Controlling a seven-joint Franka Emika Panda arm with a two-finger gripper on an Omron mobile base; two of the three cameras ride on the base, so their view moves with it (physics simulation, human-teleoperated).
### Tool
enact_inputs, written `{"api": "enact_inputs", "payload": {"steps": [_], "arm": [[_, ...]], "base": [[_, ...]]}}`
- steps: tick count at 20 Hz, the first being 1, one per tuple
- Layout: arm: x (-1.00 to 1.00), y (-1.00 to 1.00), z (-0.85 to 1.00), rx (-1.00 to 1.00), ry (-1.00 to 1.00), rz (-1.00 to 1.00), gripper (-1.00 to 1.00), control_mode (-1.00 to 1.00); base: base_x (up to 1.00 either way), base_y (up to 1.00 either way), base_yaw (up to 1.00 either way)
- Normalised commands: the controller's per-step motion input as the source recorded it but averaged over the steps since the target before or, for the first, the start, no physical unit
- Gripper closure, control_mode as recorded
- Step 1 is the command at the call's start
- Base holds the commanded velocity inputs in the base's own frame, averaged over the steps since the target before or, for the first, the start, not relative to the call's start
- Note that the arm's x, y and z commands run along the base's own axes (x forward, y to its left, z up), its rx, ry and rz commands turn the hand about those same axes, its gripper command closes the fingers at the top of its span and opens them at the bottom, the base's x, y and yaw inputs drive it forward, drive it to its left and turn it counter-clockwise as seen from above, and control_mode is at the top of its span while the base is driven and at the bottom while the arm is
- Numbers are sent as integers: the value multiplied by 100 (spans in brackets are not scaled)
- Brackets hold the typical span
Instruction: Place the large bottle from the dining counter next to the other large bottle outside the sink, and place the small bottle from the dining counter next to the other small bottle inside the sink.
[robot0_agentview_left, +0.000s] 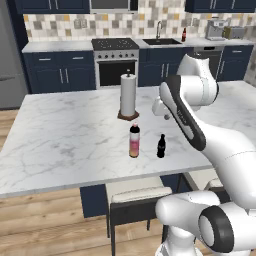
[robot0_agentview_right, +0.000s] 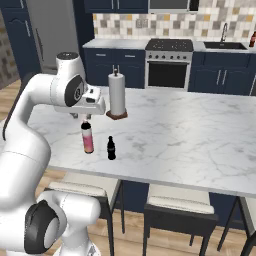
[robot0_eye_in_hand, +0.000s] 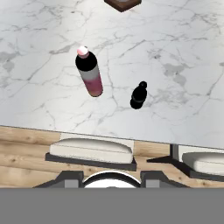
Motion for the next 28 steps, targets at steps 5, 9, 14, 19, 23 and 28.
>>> {"api": "enact_inputs", "payload": {"steps": [5,9,14,19,23,28], "arm": [[0,8,-4,0,0,0,-100,-100],[0,19,-13,0,0,0,-100,-100],[0,22,-18,0,-1,0,-100,-100],[0,20,-21,0,-2,0,-100,-100],[0,16,-25,0,-1,0,-100,-100],[0,9,-27,0,0,0,-100,-100]], "base": [[0,0,0],[0,0,0],[0,0,0],[0,0,0],[0,0,0],[0,0,0]]}}
